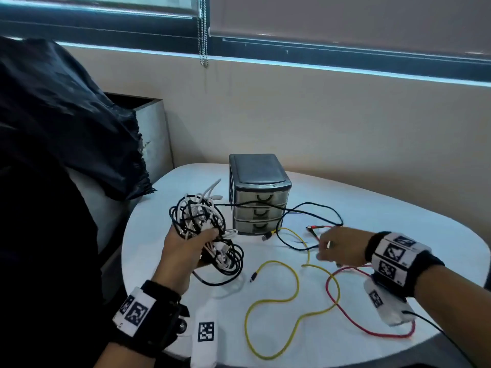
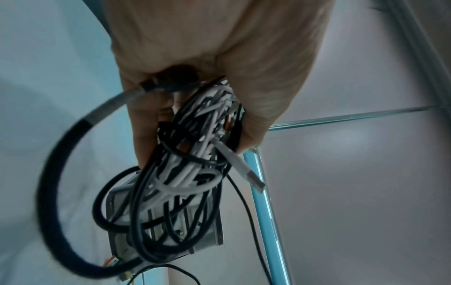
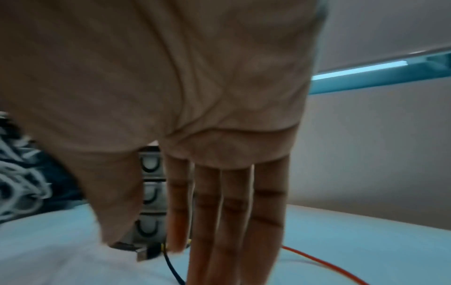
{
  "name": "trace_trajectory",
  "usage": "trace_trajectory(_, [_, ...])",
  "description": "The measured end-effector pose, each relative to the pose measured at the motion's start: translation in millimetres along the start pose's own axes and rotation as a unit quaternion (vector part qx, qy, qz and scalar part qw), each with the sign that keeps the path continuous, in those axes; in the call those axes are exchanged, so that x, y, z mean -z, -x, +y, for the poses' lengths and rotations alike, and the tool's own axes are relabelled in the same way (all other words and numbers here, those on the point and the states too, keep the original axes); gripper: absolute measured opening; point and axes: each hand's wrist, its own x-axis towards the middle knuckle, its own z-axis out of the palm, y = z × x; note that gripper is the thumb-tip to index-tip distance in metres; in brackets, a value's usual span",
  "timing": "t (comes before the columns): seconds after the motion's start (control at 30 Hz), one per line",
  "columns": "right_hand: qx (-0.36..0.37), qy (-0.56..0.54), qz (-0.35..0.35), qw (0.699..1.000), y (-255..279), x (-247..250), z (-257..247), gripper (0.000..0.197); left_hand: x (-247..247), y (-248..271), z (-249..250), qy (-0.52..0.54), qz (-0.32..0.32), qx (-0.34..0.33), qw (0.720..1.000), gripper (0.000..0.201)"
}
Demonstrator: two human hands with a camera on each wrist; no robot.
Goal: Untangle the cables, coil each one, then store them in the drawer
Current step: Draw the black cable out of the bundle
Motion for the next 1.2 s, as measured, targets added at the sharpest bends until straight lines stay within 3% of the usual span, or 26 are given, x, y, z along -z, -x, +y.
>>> trace_trajectory(0.1, [0.062, -0.047, 0.014, 0.997, 20, 10, -29, 0.041, -7, 2, -2, -0.017, -0.032, -0.031, 0.999, 0.039])
trace_trajectory(0.17, [0.116, -0.178, 0.169, 0.962, 28, 17, -50, 0.043, -13, 6, -7, -0.029, -0.066, -0.062, 0.995, 0.04])
trace_trajectory(0.23, [0.155, -0.252, 0.35, 0.889, 33, 22, -69, 0.032, -18, 11, -11, -0.031, -0.096, -0.089, 0.991, 0.04])
trace_trajectory(0.27, [0.173, -0.26, 0.366, 0.877, 35, 24, -78, 0.022, -21, 12, -13, -0.027, -0.106, -0.101, 0.989, 0.041])
trace_trajectory(0.37, [0.194, -0.247, 0.213, 0.925, 33, 17, -93, 0.025, -24, 15, -13, 0.01, -0.124, -0.111, 0.986, 0.04])
trace_trajectory(0.43, [0.204, -0.298, 0.164, 0.918, 32, 11, -93, 0.014, -23, 17, -9, 0.045, -0.126, -0.108, 0.985, 0.037])
trace_trajectory(0.53, [0.201, -0.389, 0.193, 0.878, 36, 11, -87, 0.012, -19, 19, -3, 0.046, -0.139, -0.123, 0.982, 0.033])
trace_trajectory(0.63, [0.191, -0.428, 0.214, 0.857, 38, 12, -85, 0.009, -21, 23, 0, 0.035, -0.145, -0.138, 0.979, 0.028])
trace_trajectory(0.8, [0.211, -0.398, 0.279, 0.848, 33, 7, -90, 0.011, -28, 31, 3, 0.016, -0.192, -0.136, 0.972, 0.026])
trace_trajectory(0.9, [0.233, -0.401, 0.281, 0.84, 31, 3, -95, 0.016, -33, 37, 4, 0.006, -0.22, -0.11, 0.969, 0.024])
trace_trajectory(1.03, [0.23, -0.411, 0.263, 0.842, 27, 1, -88, 0.014, -34, 38, 5, -0.008, -0.197, -0.094, 0.976, 0.017])
trace_trajectory(1.1, [0.192, -0.396, 0.348, 0.828, 26, 3, -82, 0.017, -33, 35, 1, -0.013, -0.178, -0.086, 0.98, 0.015])
trace_trajectory(1.2, [0.151, -0.391, 0.547, 0.725, 49, 7, -91, 0.015, -40, 35, -2, -0.023, -0.16, -0.087, 0.983, 0.022])
